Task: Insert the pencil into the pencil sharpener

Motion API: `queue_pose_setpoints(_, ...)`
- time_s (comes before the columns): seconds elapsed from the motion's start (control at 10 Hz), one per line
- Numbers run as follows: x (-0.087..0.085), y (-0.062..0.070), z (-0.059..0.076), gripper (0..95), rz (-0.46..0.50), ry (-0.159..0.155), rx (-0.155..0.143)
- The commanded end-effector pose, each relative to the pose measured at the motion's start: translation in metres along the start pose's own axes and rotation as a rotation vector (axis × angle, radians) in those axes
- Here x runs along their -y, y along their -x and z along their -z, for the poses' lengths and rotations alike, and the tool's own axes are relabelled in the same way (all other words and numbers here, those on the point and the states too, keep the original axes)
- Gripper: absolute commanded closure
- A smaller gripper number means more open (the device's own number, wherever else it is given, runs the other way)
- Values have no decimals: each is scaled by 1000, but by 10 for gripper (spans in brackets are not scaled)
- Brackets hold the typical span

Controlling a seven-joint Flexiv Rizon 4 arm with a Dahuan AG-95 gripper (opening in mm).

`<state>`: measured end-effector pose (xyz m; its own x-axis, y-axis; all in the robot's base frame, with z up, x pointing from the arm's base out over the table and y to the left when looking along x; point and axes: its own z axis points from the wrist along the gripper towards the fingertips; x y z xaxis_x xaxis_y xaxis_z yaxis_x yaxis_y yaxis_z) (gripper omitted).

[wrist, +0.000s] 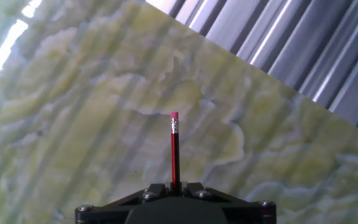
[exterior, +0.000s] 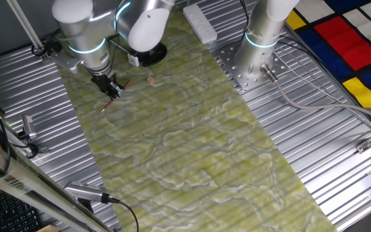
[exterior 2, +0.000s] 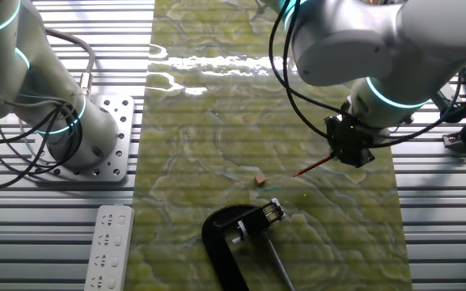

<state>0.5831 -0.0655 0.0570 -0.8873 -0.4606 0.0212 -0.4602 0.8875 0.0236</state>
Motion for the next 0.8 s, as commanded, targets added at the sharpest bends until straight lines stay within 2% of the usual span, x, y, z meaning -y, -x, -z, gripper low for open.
queue_pose_setpoints(0.1, 0, 1, 0, 950, 19, 3, 3)
queue_pose_setpoints(0.3, 7, -2, 0, 950, 22, 1, 9)
queue_pose_setpoints(0.5, 22, -6, -1, 950, 38, 1, 15)
queue_pose_setpoints(0.8, 36, -17, 2, 950, 43, 6, 4)
